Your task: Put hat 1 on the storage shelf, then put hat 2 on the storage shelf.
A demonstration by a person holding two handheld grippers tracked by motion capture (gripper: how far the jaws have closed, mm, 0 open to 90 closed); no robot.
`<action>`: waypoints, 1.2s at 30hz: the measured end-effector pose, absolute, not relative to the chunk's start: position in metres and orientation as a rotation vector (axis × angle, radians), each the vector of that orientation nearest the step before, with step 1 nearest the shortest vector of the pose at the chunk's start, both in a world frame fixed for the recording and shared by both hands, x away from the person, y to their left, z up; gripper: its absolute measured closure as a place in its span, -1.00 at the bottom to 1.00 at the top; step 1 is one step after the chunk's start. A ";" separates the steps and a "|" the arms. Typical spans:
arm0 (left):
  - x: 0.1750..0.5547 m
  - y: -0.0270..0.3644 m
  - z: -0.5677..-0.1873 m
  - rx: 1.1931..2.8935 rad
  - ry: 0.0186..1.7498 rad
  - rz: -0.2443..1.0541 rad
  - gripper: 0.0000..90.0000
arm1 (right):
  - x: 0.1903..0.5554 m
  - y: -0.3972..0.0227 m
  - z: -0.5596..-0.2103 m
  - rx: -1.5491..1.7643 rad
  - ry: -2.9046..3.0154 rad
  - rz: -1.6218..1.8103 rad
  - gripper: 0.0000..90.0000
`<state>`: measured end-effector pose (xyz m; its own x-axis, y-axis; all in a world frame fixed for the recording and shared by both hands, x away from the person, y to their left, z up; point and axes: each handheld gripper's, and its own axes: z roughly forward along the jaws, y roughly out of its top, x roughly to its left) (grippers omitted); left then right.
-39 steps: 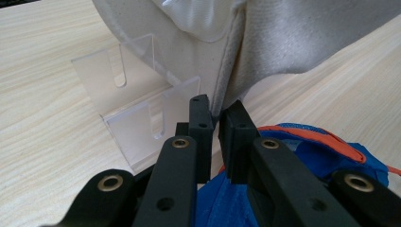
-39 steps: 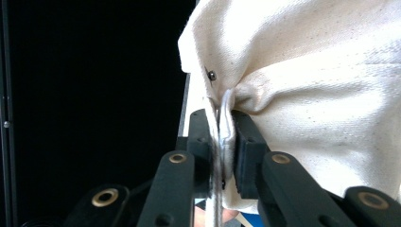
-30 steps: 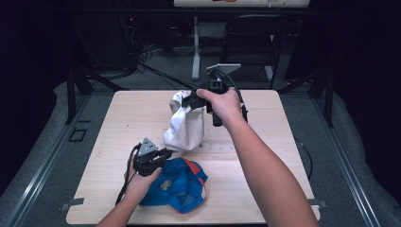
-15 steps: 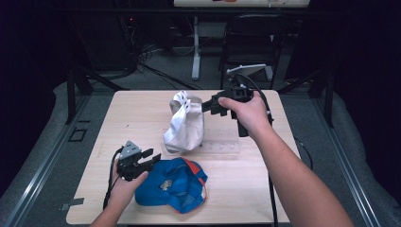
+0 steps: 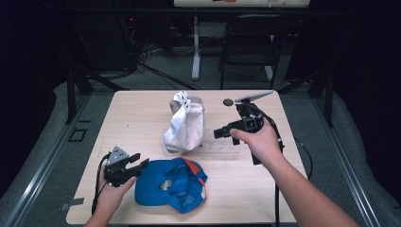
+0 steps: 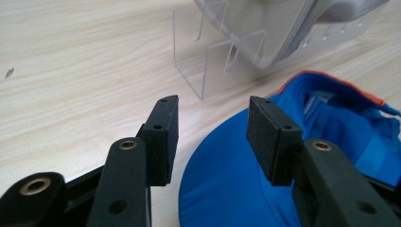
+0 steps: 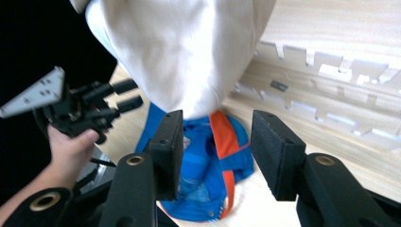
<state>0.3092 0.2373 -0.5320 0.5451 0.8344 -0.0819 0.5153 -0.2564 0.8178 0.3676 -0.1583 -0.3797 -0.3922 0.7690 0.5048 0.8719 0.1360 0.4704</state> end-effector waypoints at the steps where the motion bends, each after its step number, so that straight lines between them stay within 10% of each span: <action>1: 0.309 0.238 -0.537 1.930 1.105 0.465 0.22 | 0.365 -0.158 -0.385 -1.640 -2.266 -1.096 0.20; 36: 0.312 0.258 -0.545 1.905 1.187 0.457 0.19 | 0.324 -0.139 -0.494 -1.569 -2.235 -0.970 0.20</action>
